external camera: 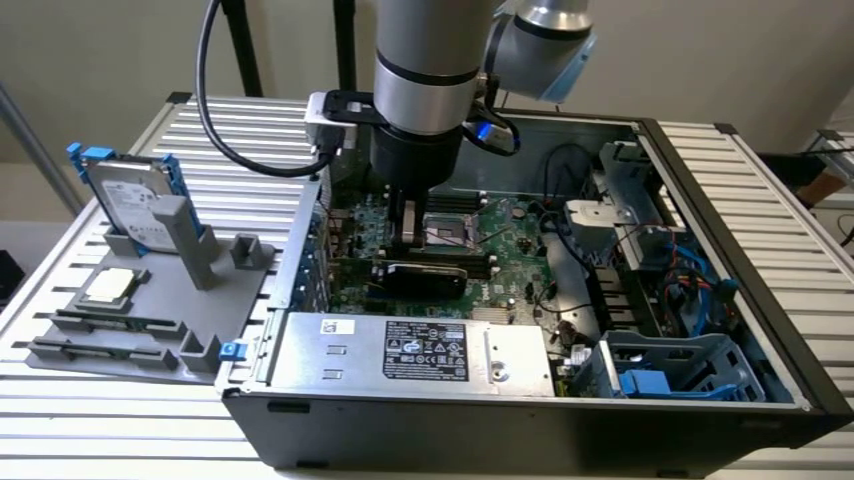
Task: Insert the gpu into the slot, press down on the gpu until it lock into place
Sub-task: 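Press down on the gpu until it lock into place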
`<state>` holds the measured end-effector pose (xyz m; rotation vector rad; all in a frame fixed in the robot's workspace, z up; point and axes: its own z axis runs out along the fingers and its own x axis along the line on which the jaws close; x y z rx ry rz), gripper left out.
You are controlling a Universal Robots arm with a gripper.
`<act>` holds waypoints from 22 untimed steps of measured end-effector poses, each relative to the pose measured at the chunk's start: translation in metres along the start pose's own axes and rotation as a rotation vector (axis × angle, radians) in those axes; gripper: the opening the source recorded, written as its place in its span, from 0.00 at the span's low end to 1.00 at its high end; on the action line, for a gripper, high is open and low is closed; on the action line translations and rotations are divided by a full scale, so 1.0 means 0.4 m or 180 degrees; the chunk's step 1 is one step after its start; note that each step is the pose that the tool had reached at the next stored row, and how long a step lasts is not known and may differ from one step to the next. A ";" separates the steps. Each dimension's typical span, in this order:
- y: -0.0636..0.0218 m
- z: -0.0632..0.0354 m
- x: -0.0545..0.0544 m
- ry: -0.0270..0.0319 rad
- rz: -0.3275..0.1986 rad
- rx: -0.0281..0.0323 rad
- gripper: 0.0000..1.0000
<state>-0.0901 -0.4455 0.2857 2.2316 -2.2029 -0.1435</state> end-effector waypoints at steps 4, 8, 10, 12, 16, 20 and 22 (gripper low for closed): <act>0.000 0.000 0.000 0.0000 0.0000 0.0000 0.11; 0.007 0.000 0.000 0.0000 0.0000 -0.0006 0.11; 0.015 0.001 0.000 -0.0001 0.0002 -0.0036 0.11; 0.022 0.002 0.000 -0.0001 0.0004 -0.0074 0.11; 0.033 0.002 0.000 0.0004 0.0006 -0.0154 0.11; 0.040 0.003 0.000 0.0033 0.0008 -0.0321 0.11; 0.042 0.003 0.000 0.0050 0.0009 -0.0396 0.11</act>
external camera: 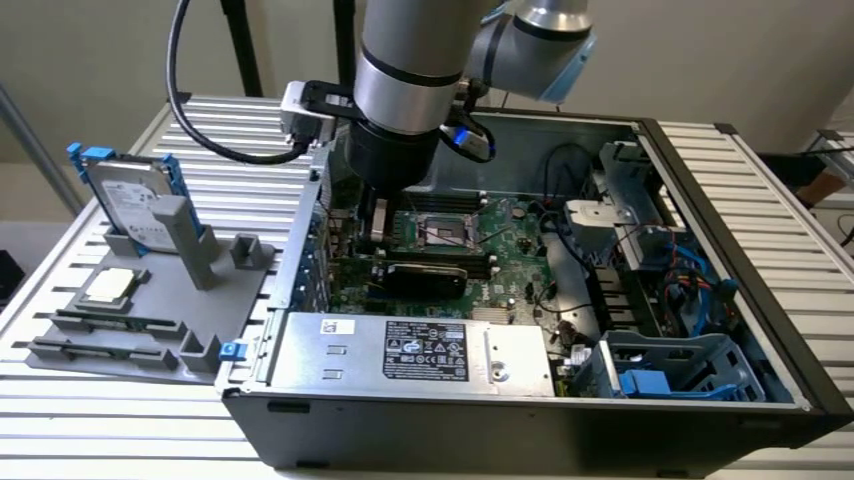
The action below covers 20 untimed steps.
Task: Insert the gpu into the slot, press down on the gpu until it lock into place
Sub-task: 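Press down on the gpu until it lock into place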
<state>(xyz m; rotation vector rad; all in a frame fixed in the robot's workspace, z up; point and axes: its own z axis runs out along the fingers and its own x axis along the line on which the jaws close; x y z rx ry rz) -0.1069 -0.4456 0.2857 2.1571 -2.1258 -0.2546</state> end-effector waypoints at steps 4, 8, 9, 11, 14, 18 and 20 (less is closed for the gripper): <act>0.004 0.001 0.000 0.0039 0.0003 -0.0156 0.11; 0.005 0.001 0.000 0.0068 0.0010 -0.0312 0.11; 0.005 0.001 0.000 0.0074 0.0013 -0.0347 0.11; 0.005 0.001 0.000 0.0085 0.0018 -0.0404 0.11; 0.005 -0.005 0.000 0.0095 0.0023 -0.0458 0.11; 0.006 -0.011 0.000 0.0121 0.0039 -0.0504 0.11; 0.006 -0.011 0.000 0.0133 0.0056 -0.0509 0.11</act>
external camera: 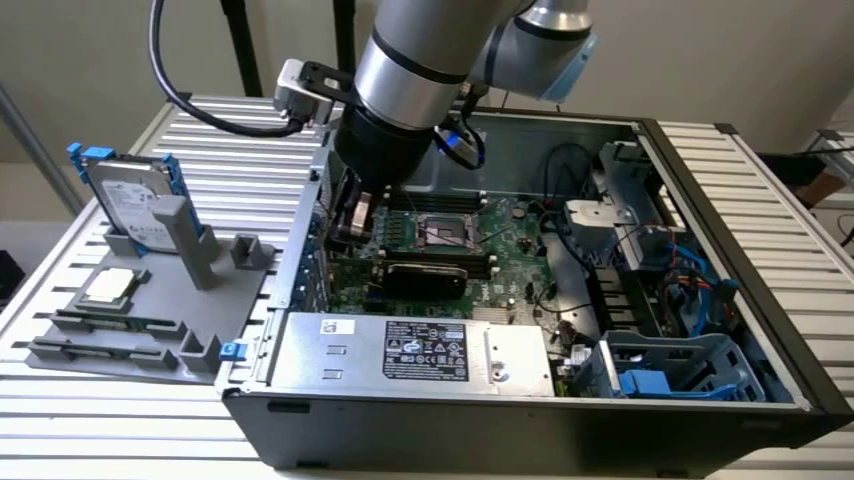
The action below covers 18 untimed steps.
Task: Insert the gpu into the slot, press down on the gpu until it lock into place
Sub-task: 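Press down on the gpu until it lock into place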
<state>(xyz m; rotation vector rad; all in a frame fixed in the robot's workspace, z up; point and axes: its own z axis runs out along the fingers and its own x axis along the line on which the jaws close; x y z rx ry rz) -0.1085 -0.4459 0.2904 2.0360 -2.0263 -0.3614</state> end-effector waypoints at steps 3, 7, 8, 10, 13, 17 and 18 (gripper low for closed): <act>0.000 0.000 0.000 -0.0008 0.0051 0.0000 0.11; 0.000 0.000 0.000 -0.0040 0.0142 0.0000 0.11; 0.000 0.000 0.000 -0.0045 0.0157 0.0000 0.11; 0.000 0.000 0.000 -0.0050 0.0183 0.0000 0.11; 0.000 0.000 0.000 -0.0050 0.0220 0.0000 0.11; 0.000 0.000 0.000 -0.0045 0.0268 -0.0001 0.11; 0.000 0.000 0.000 -0.0044 0.0279 -0.0001 0.11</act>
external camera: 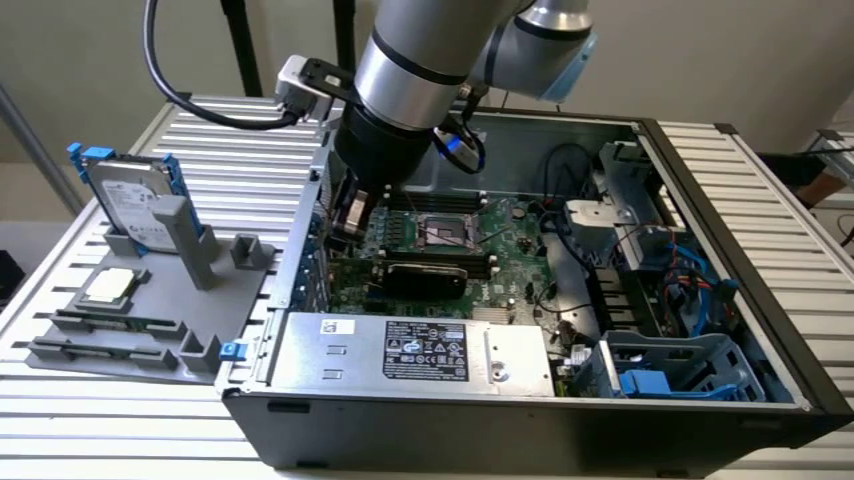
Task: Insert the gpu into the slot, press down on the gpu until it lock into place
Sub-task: 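Press down on the gpu until it lock into place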
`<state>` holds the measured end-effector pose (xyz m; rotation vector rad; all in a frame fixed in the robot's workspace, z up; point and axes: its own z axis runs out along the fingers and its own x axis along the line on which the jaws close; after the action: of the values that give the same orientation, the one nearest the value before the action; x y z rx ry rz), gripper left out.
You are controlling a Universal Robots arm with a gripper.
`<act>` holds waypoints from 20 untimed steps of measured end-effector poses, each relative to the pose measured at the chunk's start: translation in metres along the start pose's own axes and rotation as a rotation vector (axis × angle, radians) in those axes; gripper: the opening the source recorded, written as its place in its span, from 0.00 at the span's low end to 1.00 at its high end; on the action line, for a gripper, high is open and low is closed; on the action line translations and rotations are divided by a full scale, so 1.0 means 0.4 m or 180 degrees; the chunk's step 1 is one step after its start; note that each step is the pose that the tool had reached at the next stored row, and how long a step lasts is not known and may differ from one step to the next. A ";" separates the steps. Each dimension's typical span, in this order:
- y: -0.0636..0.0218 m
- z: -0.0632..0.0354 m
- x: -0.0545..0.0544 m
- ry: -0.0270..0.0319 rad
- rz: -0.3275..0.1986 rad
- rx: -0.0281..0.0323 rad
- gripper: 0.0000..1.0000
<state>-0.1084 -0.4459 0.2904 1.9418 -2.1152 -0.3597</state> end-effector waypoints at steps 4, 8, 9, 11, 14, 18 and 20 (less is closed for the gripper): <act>0.000 0.000 0.000 -0.0001 0.0033 -0.0007 0.11; 0.001 -0.003 -0.003 0.0000 0.0051 -0.0012 0.11; 0.002 -0.003 -0.004 0.0002 0.0056 -0.0013 0.11; 0.002 -0.005 -0.004 0.0015 0.0070 -0.0020 0.11; 0.002 -0.010 -0.001 0.0032 0.0104 -0.0036 0.11; 0.000 -0.011 0.006 0.0042 0.0148 -0.0040 0.11; 0.000 -0.011 0.008 0.0039 0.0172 -0.0040 0.11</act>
<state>-0.1072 -0.4492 0.2946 1.8710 -2.1478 -0.3488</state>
